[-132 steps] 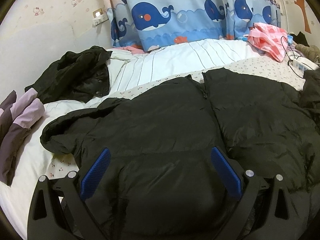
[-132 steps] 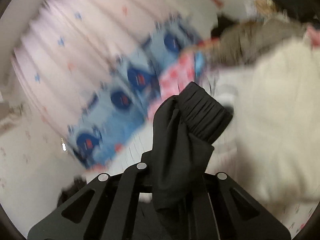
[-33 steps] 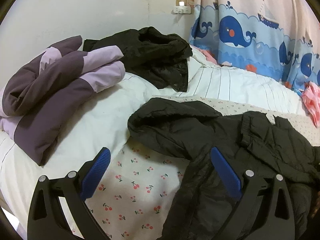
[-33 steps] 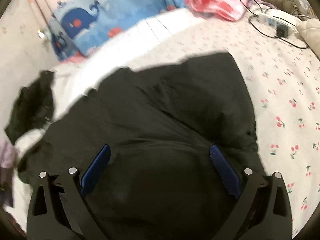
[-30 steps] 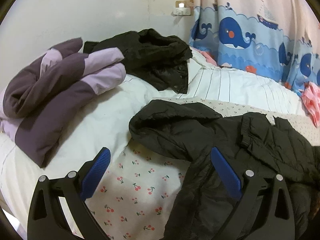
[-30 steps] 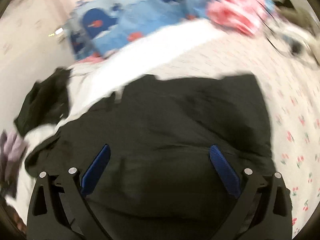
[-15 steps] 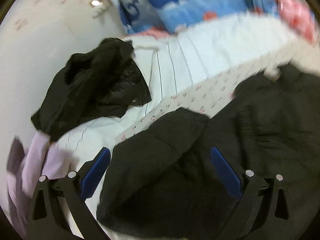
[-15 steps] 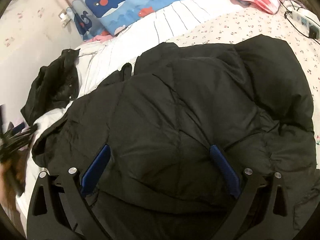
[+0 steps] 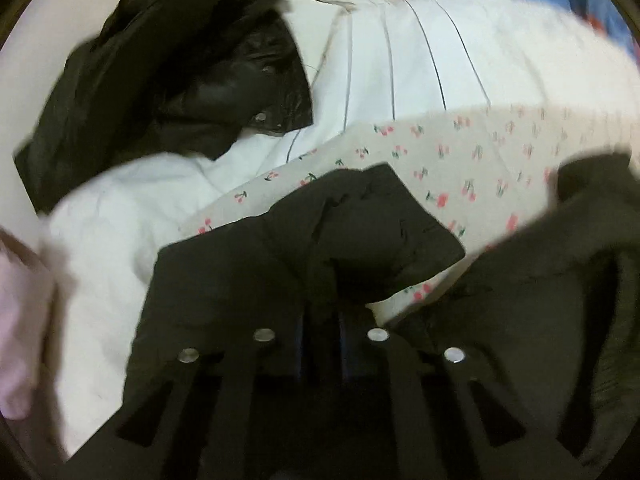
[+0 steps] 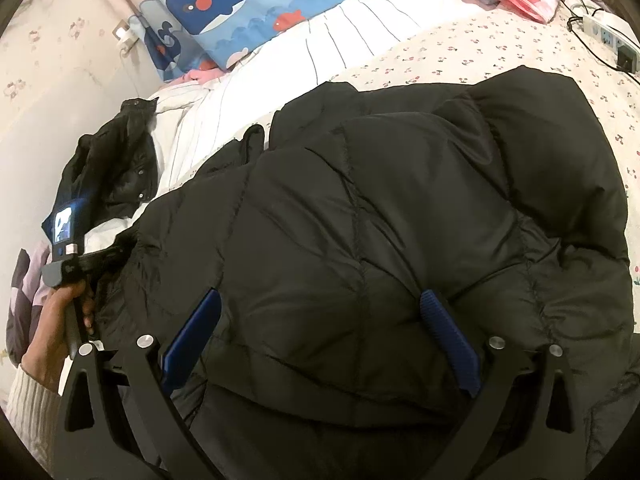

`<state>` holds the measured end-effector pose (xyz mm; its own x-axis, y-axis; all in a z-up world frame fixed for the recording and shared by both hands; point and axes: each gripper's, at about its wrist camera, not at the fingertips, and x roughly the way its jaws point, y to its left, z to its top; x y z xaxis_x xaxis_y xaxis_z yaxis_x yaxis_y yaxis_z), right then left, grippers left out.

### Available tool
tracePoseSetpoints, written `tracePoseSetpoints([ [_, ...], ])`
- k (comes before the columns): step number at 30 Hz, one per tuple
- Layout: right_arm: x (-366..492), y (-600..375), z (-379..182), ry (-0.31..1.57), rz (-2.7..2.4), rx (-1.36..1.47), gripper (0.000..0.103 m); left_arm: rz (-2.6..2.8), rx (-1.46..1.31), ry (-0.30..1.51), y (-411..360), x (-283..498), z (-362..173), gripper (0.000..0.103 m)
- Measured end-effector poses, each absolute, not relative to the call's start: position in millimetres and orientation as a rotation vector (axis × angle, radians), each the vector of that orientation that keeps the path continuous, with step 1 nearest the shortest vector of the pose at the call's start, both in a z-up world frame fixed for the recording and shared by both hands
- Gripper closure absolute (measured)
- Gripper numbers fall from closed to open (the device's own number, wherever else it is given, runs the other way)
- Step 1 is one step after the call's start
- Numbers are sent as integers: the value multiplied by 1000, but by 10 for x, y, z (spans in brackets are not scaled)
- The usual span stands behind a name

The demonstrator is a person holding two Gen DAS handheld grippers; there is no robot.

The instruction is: Fold large clothes

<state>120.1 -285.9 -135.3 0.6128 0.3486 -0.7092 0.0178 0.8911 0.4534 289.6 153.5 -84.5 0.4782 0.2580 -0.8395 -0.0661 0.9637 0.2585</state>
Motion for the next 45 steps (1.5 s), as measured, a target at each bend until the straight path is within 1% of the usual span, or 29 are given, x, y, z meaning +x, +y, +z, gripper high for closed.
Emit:
tracePoseSetpoints([
  [3, 1205, -2856, -1345, 897, 204, 448, 7, 113, 22, 989, 1665, 2773, -581, 93],
  [7, 1179, -2783, -1277, 874, 233, 430, 7, -87, -176, 848, 1659, 2576, -61, 93],
  [11, 1140, -2690, -1201, 848, 276, 428, 7, -319, -278, 773, 1312, 2380, 352, 93],
  [17, 1107, -2655, -1115, 823, 364, 483, 7, -594, -321, 741, 539, 2143, 592, 93],
  [21, 1104, -2841, -1081, 766, 536, 717, 7, -753, -341, 728, 86, 1977, 629, 93],
  [23, 1114, -3029, -1101, 718, 627, 901, 7, -829, -330, 734, -159, 1902, 596, 93],
  [24, 1125, -3163, -1147, 686, 677, 1021, 7, -871, -320, 745, -303, 1846, 539, 93],
  [26, 1152, -3356, -1221, 651, 723, 1176, 7, -927, -283, 771, -546, 1737, 399, 93],
  [30, 1220, -3611, -1439, 611, 768, 1405, 7, -1044, -226, 861, -985, 1481, -6, 93],
  [33, 1267, -3655, -1593, 635, 744, 1474, 7, -1118, -173, 910, -1133, 1295, -236, 93],
  [35, 1281, -3648, -1604, 646, 737, 1445, 7, -1128, -113, 930, -1177, 1120, -357, 93],
  [36, 1275, -3620, -1557, 640, 722, 1385, 16, -1119, -92, 937, -1175, 1075, -406, 93],
  [37, 1273, -3586, -1509, 649, 701, 1328, 43, -1103, -75, 945, -1146, 1019, -435, 93],
  [38, 1283, -3559, -1481, 668, 684, 1290, 58, -1089, -70, 947, -1080, 1009, -451, 92],
  [39, 1290, -3518, -1442, 685, 661, 1240, 82, -1075, -67, 953, -988, 963, -456, 90],
  [40, 1282, -3497, -1410, 682, 642, 1203, 87, -1072, -66, 967, -888, 912, -452, 88],
  [41, 1278, -3470, -1349, 685, 608, 1141, 89, -1063, -61, 980, -787, 859, -446, 76],
  [42, 1281, -3429, -1300, 686, 584, 1092, 91, -1043, -53, 982, -673, 811, -447, 57],
  [43, 1274, -3375, -1186, 680, 550, 1015, 92, -1013, -47, 973, -538, 766, -424, 50],
  [44, 1265, -3301, -1079, 667, 532, 946, 92, -984, -48, 955, -348, 696, -365, 47],
  [45, 1241, -3197, -842, 640, 523, 835, 93, -975, -52, 949, -204, 684, -318, 47],
])
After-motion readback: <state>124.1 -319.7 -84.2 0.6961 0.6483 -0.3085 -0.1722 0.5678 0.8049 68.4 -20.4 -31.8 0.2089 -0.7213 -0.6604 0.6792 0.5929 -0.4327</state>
